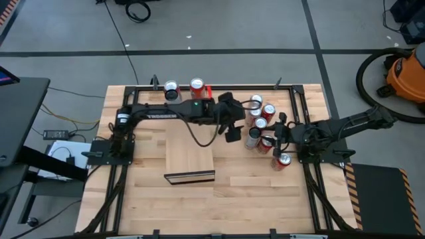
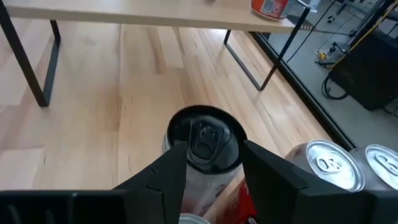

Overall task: Place canned beverage on shelf
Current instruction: Align the white and black soda can with the other white and black soda can on the shelf

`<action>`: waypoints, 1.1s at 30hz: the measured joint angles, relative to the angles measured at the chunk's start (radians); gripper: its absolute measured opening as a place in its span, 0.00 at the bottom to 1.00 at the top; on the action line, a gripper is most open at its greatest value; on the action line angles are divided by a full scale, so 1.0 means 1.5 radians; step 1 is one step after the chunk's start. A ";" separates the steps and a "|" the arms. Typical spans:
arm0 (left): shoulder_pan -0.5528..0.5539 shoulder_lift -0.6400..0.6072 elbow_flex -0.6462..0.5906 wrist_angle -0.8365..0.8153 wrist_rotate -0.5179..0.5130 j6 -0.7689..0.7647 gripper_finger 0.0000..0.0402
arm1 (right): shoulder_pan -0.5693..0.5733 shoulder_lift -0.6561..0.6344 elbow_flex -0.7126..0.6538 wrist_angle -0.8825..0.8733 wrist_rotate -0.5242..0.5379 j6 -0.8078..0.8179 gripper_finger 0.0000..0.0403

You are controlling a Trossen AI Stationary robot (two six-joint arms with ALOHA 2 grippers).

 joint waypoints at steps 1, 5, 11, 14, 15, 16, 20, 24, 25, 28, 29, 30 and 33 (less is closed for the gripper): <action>0.000 0.009 0.000 0.009 -0.001 -0.001 0.87 | 0.000 0.001 0.000 -0.004 0.001 0.004 0.42; 0.000 0.023 0.001 0.035 -0.002 0.005 0.87 | 0.000 0.004 0.000 -0.017 0.002 0.015 0.46; 0.000 0.032 0.002 0.054 0.005 0.005 0.87 | -0.018 0.029 0.000 -0.027 0.029 0.039 0.50; 0.000 0.035 0.000 0.045 0.005 0.006 0.87 | -0.032 0.041 0.000 -0.017 0.050 0.042 0.50; 0.000 0.035 0.000 0.046 0.005 0.009 0.87 | -0.037 0.048 0.000 -0.008 0.060 0.042 0.50; 0.000 0.035 0.000 0.048 0.005 0.010 0.87 | -0.042 0.053 0.000 -0.004 0.075 0.042 0.50; 0.000 0.039 0.000 0.042 0.014 0.014 0.87 | -0.055 0.071 0.000 0.008 0.108 0.042 0.50; 0.005 0.039 0.001 0.044 0.084 0.037 0.87 | -0.056 0.079 0.000 0.037 0.083 0.015 0.50; 0.007 0.039 0.001 0.045 0.099 0.040 0.87 | -0.056 0.081 0.000 0.040 0.082 0.009 0.50; 0.012 0.043 0.001 0.051 0.120 0.042 0.87 | -0.057 0.098 0.000 0.058 0.091 0.005 0.50; 0.015 0.044 0.000 0.050 0.122 0.042 0.87 | -0.059 0.105 0.000 0.061 0.099 0.004 0.50; 0.016 0.044 0.000 0.053 0.122 0.042 0.87 | -0.061 0.114 0.000 0.070 0.101 0.003 0.50; 0.021 0.044 0.000 0.062 0.124 0.042 0.87 | -0.073 0.141 0.000 0.080 0.108 -0.004 0.50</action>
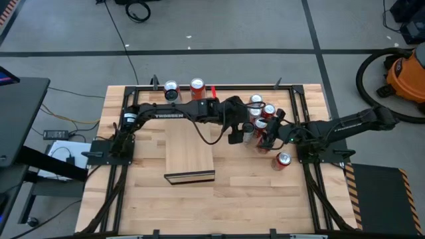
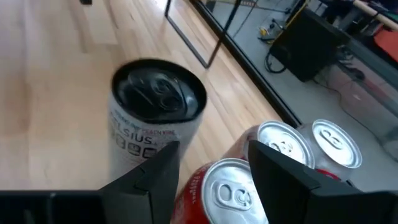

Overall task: Place canned beverage on shelf
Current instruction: Align the white and black soda can with the other white and black soda can on the shelf

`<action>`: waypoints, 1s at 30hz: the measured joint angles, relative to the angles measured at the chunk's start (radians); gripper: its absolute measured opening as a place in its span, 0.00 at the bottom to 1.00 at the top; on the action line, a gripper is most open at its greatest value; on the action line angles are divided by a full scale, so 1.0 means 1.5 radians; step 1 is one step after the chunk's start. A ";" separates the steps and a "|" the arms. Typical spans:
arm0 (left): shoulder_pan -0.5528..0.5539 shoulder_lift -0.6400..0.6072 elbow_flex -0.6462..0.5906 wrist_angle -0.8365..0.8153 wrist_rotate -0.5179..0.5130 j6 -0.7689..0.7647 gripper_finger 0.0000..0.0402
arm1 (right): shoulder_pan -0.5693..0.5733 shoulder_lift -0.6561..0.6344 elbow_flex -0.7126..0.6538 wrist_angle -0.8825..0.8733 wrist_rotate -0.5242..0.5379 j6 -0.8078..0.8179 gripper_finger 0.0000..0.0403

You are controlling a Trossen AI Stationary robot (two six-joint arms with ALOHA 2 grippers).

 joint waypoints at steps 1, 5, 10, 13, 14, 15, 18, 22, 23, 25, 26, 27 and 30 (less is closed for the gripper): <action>0.001 0.000 0.000 0.000 0.003 0.000 0.87 | -0.004 0.009 0.000 0.007 0.006 -0.002 0.50; 0.003 0.000 0.000 0.000 0.011 -0.002 0.87 | -0.016 0.031 0.000 0.007 0.023 -0.007 0.50; 0.003 0.000 0.000 -0.002 0.057 -0.002 0.87 | -0.017 0.014 0.000 0.001 0.028 -0.022 0.50; 0.003 0.000 0.000 0.003 0.061 0.003 0.87 | -0.016 -0.013 0.000 -0.001 0.029 -0.023 0.50; 0.004 0.000 0.000 0.005 0.061 0.003 0.87 | -0.014 -0.022 0.000 -0.006 0.028 -0.023 0.50; 0.005 0.000 0.000 0.008 0.061 0.003 0.87 | -0.012 -0.032 0.000 -0.011 0.028 -0.023 0.50; 0.007 0.003 0.000 0.021 0.061 0.003 0.87 | -0.002 -0.059 0.000 -0.034 0.003 -0.022 0.50; 0.014 0.021 0.000 0.032 0.055 0.000 0.87 | 0.003 -0.076 0.000 -0.037 -0.095 -0.024 0.50; 0.016 0.027 0.001 0.046 0.041 0.000 0.87 | 0.002 -0.077 0.000 -0.034 -0.118 -0.025 0.50; 0.018 0.035 -0.001 0.033 0.002 0.000 0.87 | 0.002 -0.068 -0.001 -0.018 -0.145 -0.028 0.50; 0.020 0.039 -0.001 0.040 -0.014 0.001 0.87 | 0.002 -0.062 -0.004 -0.001 -0.151 -0.032 0.50; 0.021 0.042 -0.001 0.049 -0.021 0.003 0.87 | 0.002 -0.056 -0.011 0.012 -0.151 -0.040 0.50; 0.022 0.043 -0.001 0.054 -0.027 0.011 0.87 | 0.002 -0.029 -0.031 0.071 -0.131 -0.061 0.50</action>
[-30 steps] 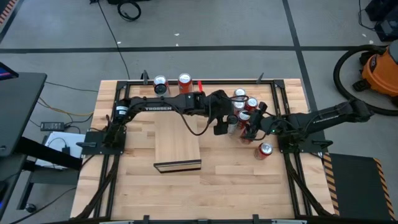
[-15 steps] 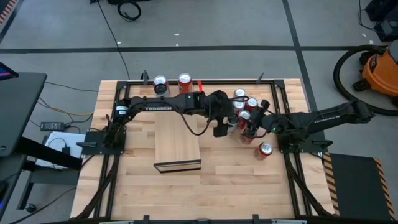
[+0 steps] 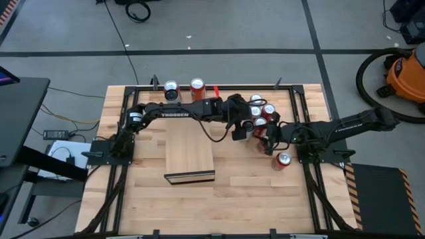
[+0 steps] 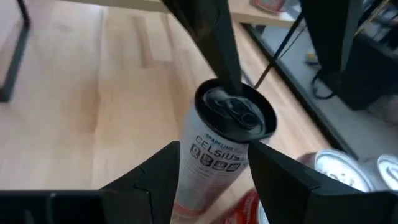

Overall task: Place canned beverage on shelf
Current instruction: Align the white and black soda can with the other white and black soda can on the shelf

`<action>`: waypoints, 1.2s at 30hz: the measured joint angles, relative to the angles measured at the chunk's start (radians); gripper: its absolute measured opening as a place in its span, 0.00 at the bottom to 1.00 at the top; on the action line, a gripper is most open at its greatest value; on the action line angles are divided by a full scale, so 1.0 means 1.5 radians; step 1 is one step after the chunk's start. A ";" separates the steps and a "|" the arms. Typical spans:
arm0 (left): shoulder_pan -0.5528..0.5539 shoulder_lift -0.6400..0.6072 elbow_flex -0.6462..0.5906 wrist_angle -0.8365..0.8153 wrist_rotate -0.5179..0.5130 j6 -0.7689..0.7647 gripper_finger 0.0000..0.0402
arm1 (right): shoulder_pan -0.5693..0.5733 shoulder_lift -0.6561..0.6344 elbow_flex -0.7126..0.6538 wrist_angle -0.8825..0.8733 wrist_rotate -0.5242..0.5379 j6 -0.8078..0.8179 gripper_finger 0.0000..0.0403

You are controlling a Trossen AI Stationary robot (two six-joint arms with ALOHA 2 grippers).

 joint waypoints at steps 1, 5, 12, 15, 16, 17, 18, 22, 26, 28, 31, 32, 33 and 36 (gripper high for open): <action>-0.001 0.000 0.000 0.002 0.000 0.003 0.87 | 0.000 0.005 -0.002 0.003 0.020 -0.005 0.50; -0.002 0.000 0.000 -0.001 0.002 0.005 0.87 | -0.004 0.020 -0.002 0.010 0.082 -0.011 0.50; -0.002 0.000 0.000 -0.003 0.020 0.007 0.87 | -0.023 0.023 -0.002 0.017 0.197 0.012 0.50; -0.002 0.000 0.000 -0.006 0.050 0.007 0.87 | -0.024 0.023 -0.002 0.012 0.190 0.016 0.50; -0.002 0.000 0.000 -0.007 0.069 0.007 0.87 | -0.022 0.023 -0.002 0.011 0.187 0.015 0.50; -0.001 0.000 0.000 -0.007 0.087 0.007 0.87 | -0.019 0.023 -0.002 0.011 0.183 0.010 0.50; -0.001 -0.001 0.000 -0.010 0.108 0.007 0.87 | -0.016 0.022 -0.002 0.012 0.170 0.001 0.50; 0.000 -0.001 0.000 -0.022 0.135 0.017 0.87 | 0.003 0.018 -0.002 0.013 0.104 -0.017 0.50; 0.000 -0.001 0.000 -0.014 0.094 0.032 0.87 | 0.015 0.014 -0.002 0.023 0.072 -0.019 0.50; 0.000 -0.001 0.000 -0.008 0.066 0.033 0.87 | 0.016 0.014 -0.002 0.027 0.032 -0.018 0.50; 0.002 -0.002 0.001 -0.008 0.056 0.033 0.87 | 0.010 0.018 -0.002 0.033 -0.058 -0.013 0.50; 0.002 -0.002 0.001 -0.012 0.056 0.032 0.87 | 0.007 0.020 -0.002 0.032 -0.083 -0.011 0.50; 0.003 -0.002 0.001 -0.017 0.055 0.030 0.87 | 0.004 0.023 -0.002 0.035 -0.105 -0.009 0.50; 0.003 -0.002 0.001 -0.030 0.055 0.024 0.87 | -0.004 0.032 -0.002 0.045 -0.146 -0.011 0.50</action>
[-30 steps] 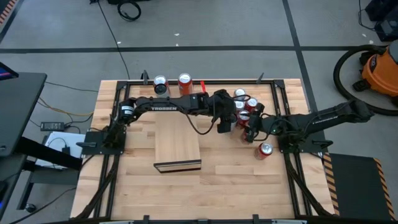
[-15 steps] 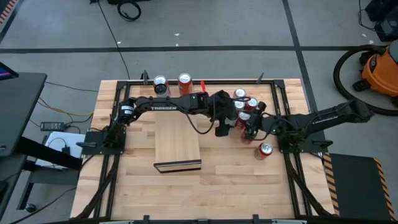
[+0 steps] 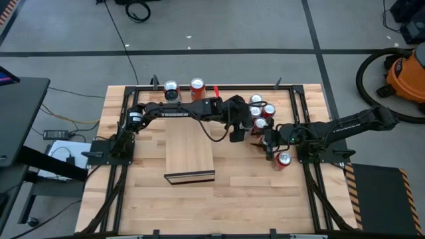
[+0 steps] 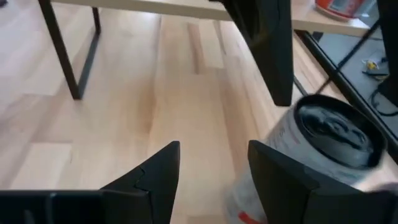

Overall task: Place canned beverage on shelf
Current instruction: Align the white and black soda can with the other white and black soda can on the shelf

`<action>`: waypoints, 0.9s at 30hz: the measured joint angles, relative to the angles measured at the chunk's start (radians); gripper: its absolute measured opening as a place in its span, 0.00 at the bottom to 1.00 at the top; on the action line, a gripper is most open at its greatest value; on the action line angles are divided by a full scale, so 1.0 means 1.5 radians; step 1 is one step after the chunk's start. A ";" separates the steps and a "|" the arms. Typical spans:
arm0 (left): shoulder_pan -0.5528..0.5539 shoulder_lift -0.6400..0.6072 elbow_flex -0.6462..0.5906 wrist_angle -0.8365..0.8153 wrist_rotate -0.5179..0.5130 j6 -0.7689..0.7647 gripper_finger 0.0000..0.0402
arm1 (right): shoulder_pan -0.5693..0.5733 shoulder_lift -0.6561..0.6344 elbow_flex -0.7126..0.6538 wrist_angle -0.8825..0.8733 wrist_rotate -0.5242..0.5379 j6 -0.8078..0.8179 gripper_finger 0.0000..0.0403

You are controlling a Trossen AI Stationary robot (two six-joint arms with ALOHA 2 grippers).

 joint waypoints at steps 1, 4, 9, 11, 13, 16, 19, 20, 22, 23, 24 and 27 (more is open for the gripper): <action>0.000 0.000 0.000 -0.004 0.001 0.000 0.87 | -0.003 0.005 0.000 0.008 0.000 -0.001 0.50; 0.000 0.000 0.000 -0.019 0.025 0.000 0.87 | -0.019 0.031 0.000 0.034 0.027 -0.004 0.50; 0.000 0.000 0.000 -0.047 0.064 -0.002 0.87 | -0.044 0.065 0.000 0.032 0.073 0.001 0.50; -0.001 0.000 0.000 -0.048 0.064 -0.002 0.87 | -0.049 0.069 0.000 0.030 0.105 0.002 0.50; -0.001 0.000 0.000 -0.045 0.064 -0.001 0.87 | -0.051 0.067 0.000 0.029 0.146 0.007 0.50; -0.001 0.000 0.000 -0.034 0.053 0.004 0.87 | -0.051 0.055 0.000 0.013 0.190 0.012 0.50; -0.001 0.000 0.000 -0.007 -0.001 0.000 0.87 | -0.047 0.042 0.000 0.001 0.187 0.012 0.50; -0.001 0.000 0.000 0.003 -0.017 -0.009 0.87 | -0.044 0.038 0.000 0.001 0.182 0.012 0.50; 0.002 0.000 0.000 0.025 -0.036 -0.037 0.87 | -0.037 0.028 0.000 -0.006 0.180 0.012 0.50; 0.004 0.000 0.000 0.033 -0.038 -0.055 0.87 | -0.033 0.023 0.000 -0.011 0.181 0.012 0.50; 0.007 0.000 0.000 0.041 -0.038 -0.076 0.87 | -0.029 0.017 0.000 -0.019 0.181 0.011 0.50; 0.018 0.001 0.001 0.048 -0.038 -0.124 0.87 | -0.019 -0.005 0.000 -0.046 0.181 0.012 0.50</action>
